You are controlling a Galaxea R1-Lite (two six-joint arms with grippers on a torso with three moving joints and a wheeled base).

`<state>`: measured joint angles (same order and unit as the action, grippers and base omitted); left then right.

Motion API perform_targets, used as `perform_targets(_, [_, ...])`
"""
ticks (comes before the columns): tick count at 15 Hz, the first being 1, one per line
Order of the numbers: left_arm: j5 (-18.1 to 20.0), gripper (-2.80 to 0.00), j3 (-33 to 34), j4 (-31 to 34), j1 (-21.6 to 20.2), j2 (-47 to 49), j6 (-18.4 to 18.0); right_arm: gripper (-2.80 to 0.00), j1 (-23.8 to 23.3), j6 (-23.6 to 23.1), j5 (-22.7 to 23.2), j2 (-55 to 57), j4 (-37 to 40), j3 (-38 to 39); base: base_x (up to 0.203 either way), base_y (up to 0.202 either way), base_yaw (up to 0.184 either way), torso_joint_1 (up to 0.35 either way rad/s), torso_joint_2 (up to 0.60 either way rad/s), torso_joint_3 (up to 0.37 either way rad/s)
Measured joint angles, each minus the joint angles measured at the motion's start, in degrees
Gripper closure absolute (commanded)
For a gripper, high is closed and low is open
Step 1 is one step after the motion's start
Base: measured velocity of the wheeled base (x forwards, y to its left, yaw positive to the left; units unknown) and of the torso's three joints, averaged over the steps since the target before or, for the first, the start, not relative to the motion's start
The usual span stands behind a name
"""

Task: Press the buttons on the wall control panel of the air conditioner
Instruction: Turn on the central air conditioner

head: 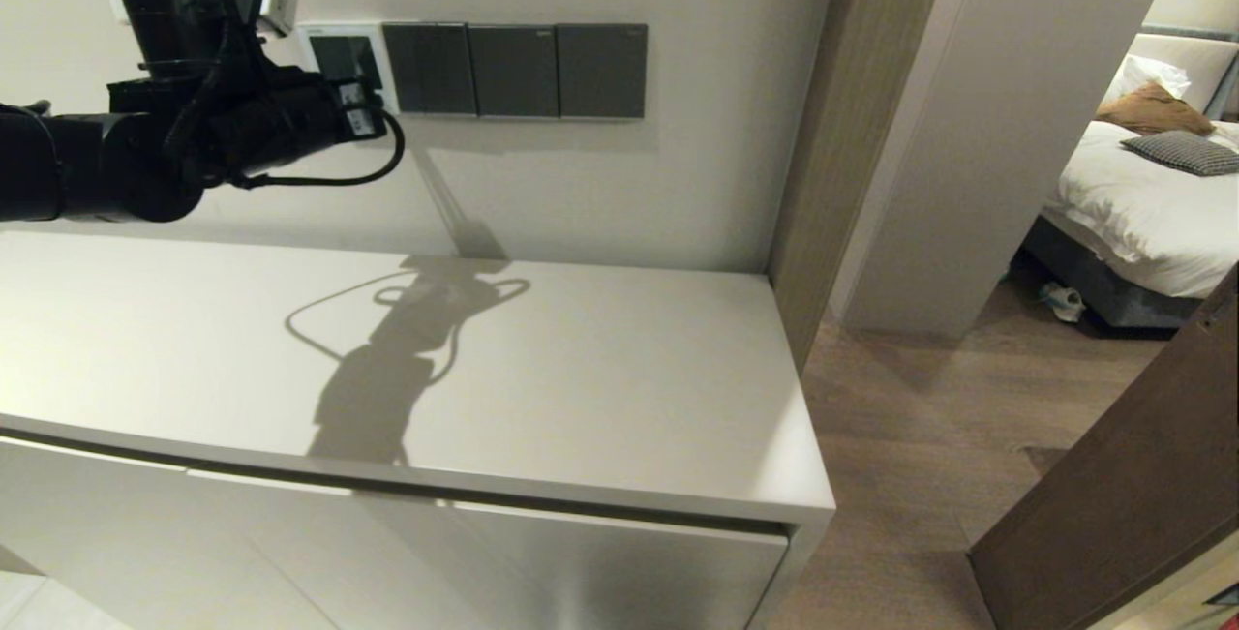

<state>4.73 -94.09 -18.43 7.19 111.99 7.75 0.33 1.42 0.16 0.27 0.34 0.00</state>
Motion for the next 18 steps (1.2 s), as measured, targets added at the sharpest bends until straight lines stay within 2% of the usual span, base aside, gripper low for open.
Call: perform_targets(18, [0.2,0.0,4.79,0.0,-0.07,-3.96,-0.26,0.0,0.0,0.01,0.0,0.0,0.02,0.0,0.0,0.0,0.0,0.0,0.0,0.0])
